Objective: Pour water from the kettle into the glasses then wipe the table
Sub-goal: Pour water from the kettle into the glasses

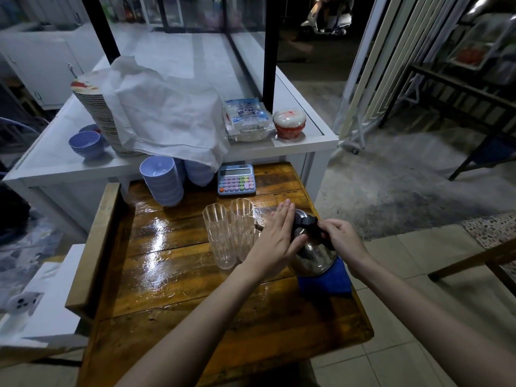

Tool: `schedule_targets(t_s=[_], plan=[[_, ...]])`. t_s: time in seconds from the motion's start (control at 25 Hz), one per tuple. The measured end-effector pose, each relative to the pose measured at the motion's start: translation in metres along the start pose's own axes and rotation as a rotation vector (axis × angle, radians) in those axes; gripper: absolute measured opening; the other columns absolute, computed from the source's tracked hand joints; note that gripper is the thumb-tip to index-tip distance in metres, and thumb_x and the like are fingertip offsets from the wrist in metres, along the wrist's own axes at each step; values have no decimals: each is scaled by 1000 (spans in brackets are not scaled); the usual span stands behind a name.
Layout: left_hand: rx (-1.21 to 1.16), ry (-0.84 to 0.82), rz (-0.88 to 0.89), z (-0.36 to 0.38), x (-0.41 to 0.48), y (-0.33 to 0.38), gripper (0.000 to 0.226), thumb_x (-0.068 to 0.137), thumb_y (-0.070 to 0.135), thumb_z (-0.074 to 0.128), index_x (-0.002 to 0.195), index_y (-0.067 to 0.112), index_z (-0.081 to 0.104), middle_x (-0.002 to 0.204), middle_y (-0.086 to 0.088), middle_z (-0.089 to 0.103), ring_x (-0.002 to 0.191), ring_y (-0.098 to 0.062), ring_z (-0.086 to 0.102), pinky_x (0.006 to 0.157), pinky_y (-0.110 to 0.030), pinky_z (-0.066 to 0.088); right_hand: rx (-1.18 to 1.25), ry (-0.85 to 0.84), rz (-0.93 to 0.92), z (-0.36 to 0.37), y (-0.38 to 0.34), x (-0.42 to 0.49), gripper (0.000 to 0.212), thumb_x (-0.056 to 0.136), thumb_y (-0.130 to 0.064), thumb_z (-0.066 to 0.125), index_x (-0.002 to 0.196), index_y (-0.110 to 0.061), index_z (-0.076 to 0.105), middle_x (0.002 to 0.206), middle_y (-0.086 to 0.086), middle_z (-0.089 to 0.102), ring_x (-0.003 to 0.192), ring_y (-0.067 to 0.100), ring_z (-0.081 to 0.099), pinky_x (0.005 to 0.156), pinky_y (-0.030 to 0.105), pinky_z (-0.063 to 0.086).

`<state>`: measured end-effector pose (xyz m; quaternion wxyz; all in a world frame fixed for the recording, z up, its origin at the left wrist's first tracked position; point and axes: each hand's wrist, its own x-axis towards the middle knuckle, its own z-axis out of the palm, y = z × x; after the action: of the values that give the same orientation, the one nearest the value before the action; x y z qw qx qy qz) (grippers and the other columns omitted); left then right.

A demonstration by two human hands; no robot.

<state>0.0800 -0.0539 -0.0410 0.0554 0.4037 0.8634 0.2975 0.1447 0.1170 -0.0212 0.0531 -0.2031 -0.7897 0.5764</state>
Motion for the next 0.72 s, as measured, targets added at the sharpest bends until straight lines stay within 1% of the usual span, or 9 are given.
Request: schedule_targets(t_s=[0.08, 0.2, 0.28, 0.36, 0.44, 0.52, 0.64, 0.72], plan=[[-12, 12, -14, 2, 1, 3, 72, 102, 46, 32, 153, 12, -5, 161, -4, -11, 147, -10, -14, 121, -30, -5, -2, -2, -10, -2, 1, 2, 38, 98, -24, 51, 84, 9, 64, 69, 5, 56, 74, 22, 56, 69, 37, 44], [-31, 22, -34, 4, 2, 5, 72, 101, 46, 32, 153, 12, -5, 161, -4, -10, 147, -10, -14, 120, -30, -5, 0, -18, -11, -4, 1, 6, 36, 98, -23, 51, 83, 7, 65, 70, 6, 55, 74, 22, 55, 70, 37, 44], [-31, 24, -36, 4, 3, 5, 72, 101, 45, 32, 153, 12, -5, 161, -4, -10, 147, -11, -13, 120, -30, -5, -3, -31, -8, -5, 0, 8, 34, 98, -23, 51, 78, -2, 68, 71, 7, 57, 74, 21, 56, 69, 37, 45], [-32, 24, -37, 4, 4, 4, 72, 102, 45, 32, 153, 12, -4, 161, -4, -9, 147, -11, -13, 120, -29, -5, 1, -38, -9, -6, -1, 9, 33, 98, -24, 52, 71, -12, 66, 69, 5, 57, 73, 21, 57, 67, 36, 45], [-22, 21, -41, 3, 6, 3, 72, 102, 46, 32, 153, 12, -5, 161, -4, -9, 147, -10, -13, 119, -27, -6, 2, -32, -15, -5, -2, 11, 34, 98, -23, 52, 67, -17, 65, 66, 1, 57, 71, 18, 57, 64, 32, 44], [-10, 18, -44, 2, 7, 1, 72, 101, 47, 32, 153, 13, -6, 161, -3, -11, 147, -10, -14, 118, -25, -9, -7, -23, -18, -5, -3, 13, 35, 98, -23, 53, 65, -18, 64, 64, -1, 56, 69, 16, 56, 63, 29, 42], [-4, 17, -52, 3, 9, 0, 73, 101, 48, 31, 154, 13, -6, 161, -3, -11, 147, -10, -14, 118, -26, -8, -17, -33, -12, -5, -3, 16, 33, 97, -25, 53, 69, -14, 66, 67, 2, 58, 73, 20, 58, 67, 35, 44], [5, 19, -55, 3, 10, -1, 73, 101, 49, 29, 154, 14, -7, 161, -3, -12, 147, -9, -15, 118, -26, -8, -16, -31, -7, -5, -4, 18, 34, 97, -26, 54, 68, -15, 66, 66, 1, 58, 73, 20, 58, 69, 38, 45]])
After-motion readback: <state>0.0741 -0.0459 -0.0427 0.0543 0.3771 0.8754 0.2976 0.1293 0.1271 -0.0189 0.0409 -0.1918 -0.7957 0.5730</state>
